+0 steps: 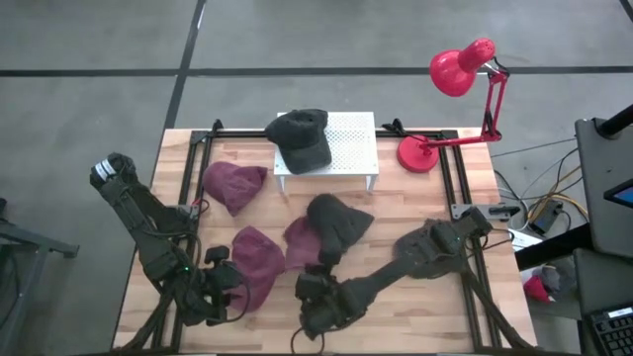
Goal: Pick & Place hat
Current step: Put the middle red cap on the shelf
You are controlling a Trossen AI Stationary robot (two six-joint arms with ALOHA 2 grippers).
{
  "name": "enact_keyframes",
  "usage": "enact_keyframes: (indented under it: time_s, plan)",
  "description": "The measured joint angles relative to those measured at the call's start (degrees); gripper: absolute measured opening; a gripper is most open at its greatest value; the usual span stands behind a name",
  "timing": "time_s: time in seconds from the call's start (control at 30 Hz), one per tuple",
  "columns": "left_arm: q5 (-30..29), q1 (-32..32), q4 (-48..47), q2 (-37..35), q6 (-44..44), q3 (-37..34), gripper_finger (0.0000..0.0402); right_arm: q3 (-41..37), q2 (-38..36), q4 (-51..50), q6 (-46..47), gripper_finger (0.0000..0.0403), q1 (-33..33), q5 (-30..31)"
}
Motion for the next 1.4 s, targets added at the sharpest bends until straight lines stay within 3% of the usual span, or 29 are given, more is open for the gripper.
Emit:
enact_keyframes:
  time_s: [0.23, 0.8, 1.07, 1.17, 1.27, 1.4]
  plan:
    - [-0.12, -0.17, 1.07, 0.00, -1.11, 0.00, 0.0163, 12.11, -0.09, -4.06, -6.29, 0.0008, 3.97, 8.14]
    - [-4.02, -0.61, 2.74, 0.00, -3.45, 0.00, 0.0163, 11.94, -10.65, -4.49, -16.61, 0.0008, 8.77, 30.89]
    - [-12.91, -0.31, 7.33, -0.25, -1.35, 0.95, 0.0163, 11.94, -16.53, -3.18, -16.56, 0.0008, 8.41, 34.93]
    - [-17.16, 0.13, 7.29, -0.33, 0.08, 2.28, 0.0163, 11.94, -19.89, -3.03, -14.57, 0.0008, 7.27, 29.23]
    - [-20.67, 0.54, 7.33, -0.51, 2.16, 3.96, 0.0163, 11.92, -23.16, -0.93, -13.79, 0.0008, 4.54, 14.76]
    - [-22.48, 0.97, 7.30, -0.84, 5.37, 6.28, 0.0163, 11.74, -25.42, 6.95, -19.70, 0.0008, 0.68, -4.47]
